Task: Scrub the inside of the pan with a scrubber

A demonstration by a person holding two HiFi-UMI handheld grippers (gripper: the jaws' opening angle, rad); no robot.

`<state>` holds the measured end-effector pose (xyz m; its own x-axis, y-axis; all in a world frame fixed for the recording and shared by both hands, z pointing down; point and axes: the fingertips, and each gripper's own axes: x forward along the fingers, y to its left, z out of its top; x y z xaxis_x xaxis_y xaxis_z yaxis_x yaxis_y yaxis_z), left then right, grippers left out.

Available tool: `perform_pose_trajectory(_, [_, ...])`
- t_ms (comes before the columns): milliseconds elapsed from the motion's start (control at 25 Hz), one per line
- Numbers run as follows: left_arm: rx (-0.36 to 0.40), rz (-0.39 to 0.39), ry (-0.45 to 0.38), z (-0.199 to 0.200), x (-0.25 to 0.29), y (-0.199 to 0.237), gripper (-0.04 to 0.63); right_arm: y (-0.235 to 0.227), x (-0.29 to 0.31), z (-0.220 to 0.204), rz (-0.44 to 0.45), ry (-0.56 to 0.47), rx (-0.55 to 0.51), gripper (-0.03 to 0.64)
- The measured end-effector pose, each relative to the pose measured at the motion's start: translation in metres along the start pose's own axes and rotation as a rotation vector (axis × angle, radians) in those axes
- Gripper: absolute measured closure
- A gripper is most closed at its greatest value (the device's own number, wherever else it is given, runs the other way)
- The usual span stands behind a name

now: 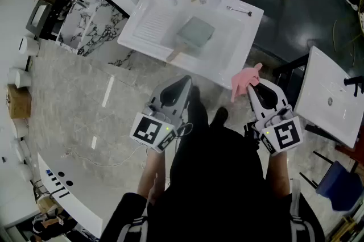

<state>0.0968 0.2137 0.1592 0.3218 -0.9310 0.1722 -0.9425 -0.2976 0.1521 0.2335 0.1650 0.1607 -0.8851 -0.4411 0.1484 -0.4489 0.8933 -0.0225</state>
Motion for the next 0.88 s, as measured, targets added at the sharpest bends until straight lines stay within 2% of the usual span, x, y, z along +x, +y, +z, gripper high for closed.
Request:
perform_pose_trajectory(280, [0.015, -0.003, 0.015, 0.0, 0.001, -0.008, 0.56, -0.002, -0.001, -0.001, -0.018, 0.006, 0.023, 0.583])
perform_pose_trajectory(520, [0.031, 0.013, 0.04, -0.009, -0.003, -0.008, 0.56, 0.003, 0.001, -0.002, 0.017, -0.015, 0.113, 0.581])
perform_pose_trajectory(640, [0.032, 0.035, 0.066, -0.019, -0.007, -0.002, 0.558, 0.006, 0.007, -0.008, 0.028, 0.006, 0.125, 0.581])
perform_pose_trajectory(880, [0.036, 0.076, 0.067, -0.03, -0.007, 0.024, 0.558, 0.007, 0.025, -0.019, 0.034, 0.034, 0.169, 0.581])
